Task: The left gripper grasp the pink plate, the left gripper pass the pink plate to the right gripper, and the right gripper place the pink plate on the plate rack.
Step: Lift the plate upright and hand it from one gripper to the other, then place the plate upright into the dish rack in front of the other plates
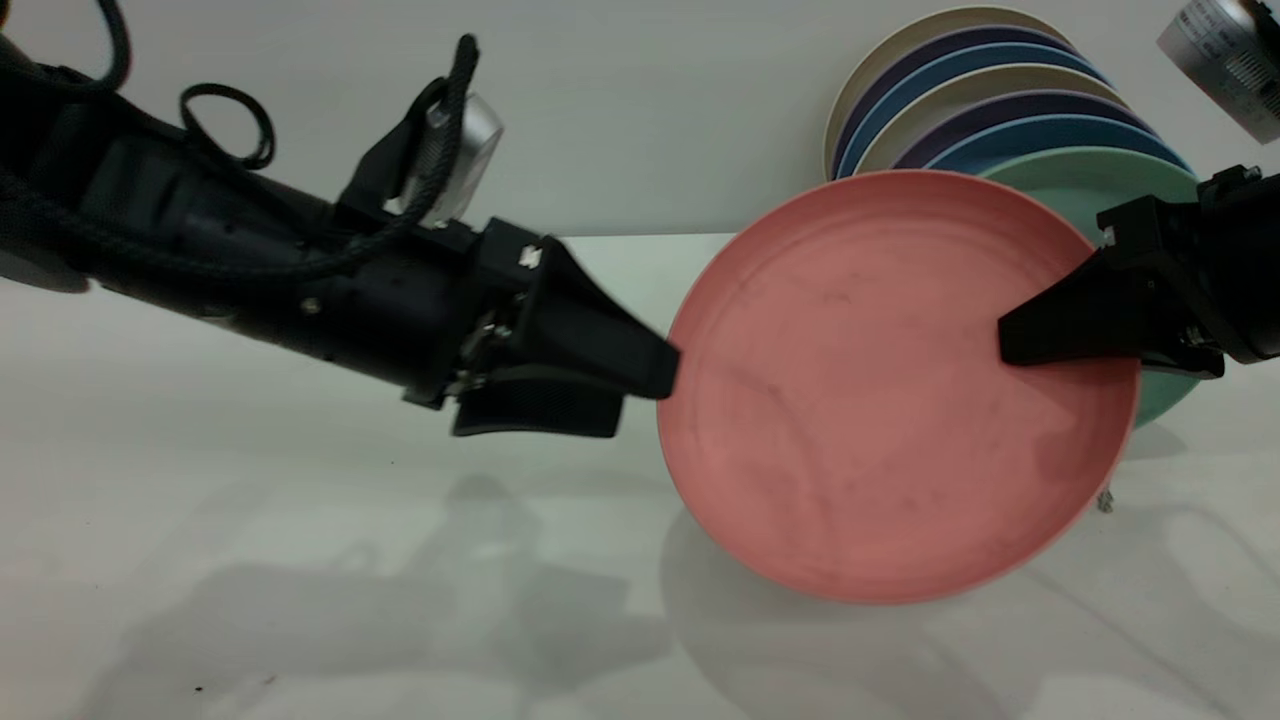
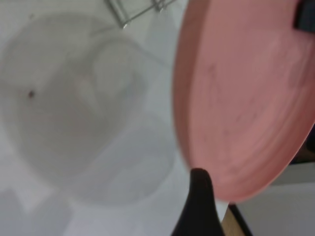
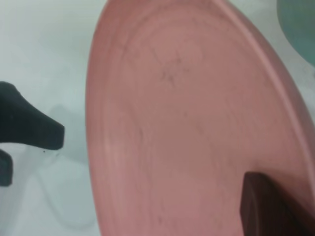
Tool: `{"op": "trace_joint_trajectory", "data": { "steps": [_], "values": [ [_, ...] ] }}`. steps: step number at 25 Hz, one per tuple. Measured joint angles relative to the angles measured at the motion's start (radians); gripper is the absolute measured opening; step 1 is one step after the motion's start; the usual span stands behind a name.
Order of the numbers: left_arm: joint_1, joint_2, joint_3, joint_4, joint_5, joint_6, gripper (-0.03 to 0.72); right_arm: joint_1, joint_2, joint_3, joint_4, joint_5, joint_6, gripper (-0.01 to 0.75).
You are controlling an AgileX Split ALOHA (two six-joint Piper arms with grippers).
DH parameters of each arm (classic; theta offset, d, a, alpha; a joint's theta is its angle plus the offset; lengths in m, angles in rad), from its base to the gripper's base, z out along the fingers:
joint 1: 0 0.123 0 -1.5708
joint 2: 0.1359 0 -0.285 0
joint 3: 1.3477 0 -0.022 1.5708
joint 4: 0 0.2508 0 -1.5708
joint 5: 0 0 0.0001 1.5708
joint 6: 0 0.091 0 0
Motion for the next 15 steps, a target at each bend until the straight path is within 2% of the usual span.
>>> {"op": "trace_joint_trajectory", "data": {
  "steps": [7, 11, 15],
  "values": [
    [0.18, 0.0, 0.0, 0.262, -0.092, -0.178, 0.62, 0.0, -0.014, 0.0, -0.103, -0.023, 0.0, 0.09],
    [0.275, 0.0, 0.0, 0.311, -0.11, -0.237, 0.595, 0.0, -0.07, -0.013, -0.249, -0.096, 0.0, 0.09],
    [0.313, 0.0, 0.0, 0.319, -0.094, -0.247, 0.58, 0.0, -0.156, -0.062, -0.459, -0.134, 0.007, 0.09]
  ]
}}
